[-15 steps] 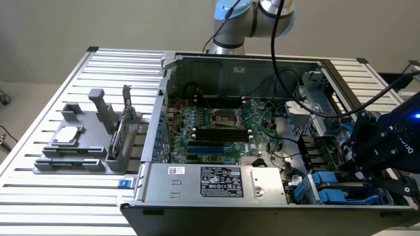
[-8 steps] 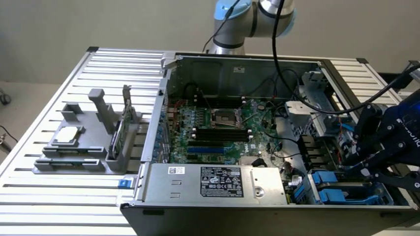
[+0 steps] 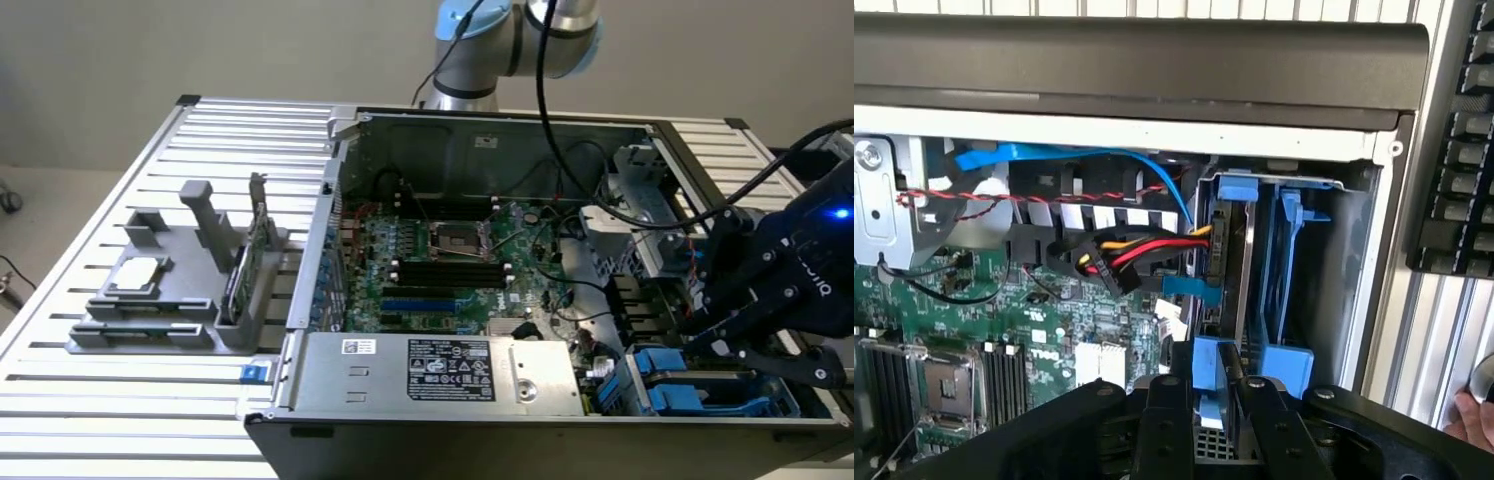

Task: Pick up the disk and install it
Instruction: 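Insert the second disk wire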

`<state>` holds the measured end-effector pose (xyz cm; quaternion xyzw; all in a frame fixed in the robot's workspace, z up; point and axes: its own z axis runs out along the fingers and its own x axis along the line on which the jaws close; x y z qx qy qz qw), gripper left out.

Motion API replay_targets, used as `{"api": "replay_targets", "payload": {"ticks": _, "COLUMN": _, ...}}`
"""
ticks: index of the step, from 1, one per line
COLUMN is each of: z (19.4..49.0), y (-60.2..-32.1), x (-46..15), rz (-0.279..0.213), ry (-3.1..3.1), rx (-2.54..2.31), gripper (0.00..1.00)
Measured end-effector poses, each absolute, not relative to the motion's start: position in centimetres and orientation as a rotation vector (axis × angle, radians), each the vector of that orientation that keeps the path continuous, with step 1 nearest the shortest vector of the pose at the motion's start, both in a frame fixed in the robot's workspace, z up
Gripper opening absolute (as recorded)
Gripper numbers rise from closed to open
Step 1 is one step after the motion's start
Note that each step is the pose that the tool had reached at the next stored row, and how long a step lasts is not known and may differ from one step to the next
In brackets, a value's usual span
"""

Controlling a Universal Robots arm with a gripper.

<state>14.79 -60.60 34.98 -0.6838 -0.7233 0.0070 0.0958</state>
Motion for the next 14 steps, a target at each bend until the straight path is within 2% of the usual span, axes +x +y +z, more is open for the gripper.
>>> {"api": "replay_targets", "payload": {"ticks": 3, "z": 35.10, "y": -60.60, "x": 14.16, "rz": 0.021, "ry": -2.148, "rx": -2.021, "gripper": 0.23}}
{"api": "replay_targets", "payload": {"ticks": 5, "z": 35.16, "y": -60.60, "x": 13.88, "rz": 0.021, "ry": -2.149, "rx": -2.020, "gripper": 0.11}}
{"api": "replay_targets", "payload": {"ticks": 14, "z": 35.17, "y": -60.60, "x": 13.81, "rz": 0.020, "ry": -2.150, "rx": -2.021, "gripper": 0.11}}
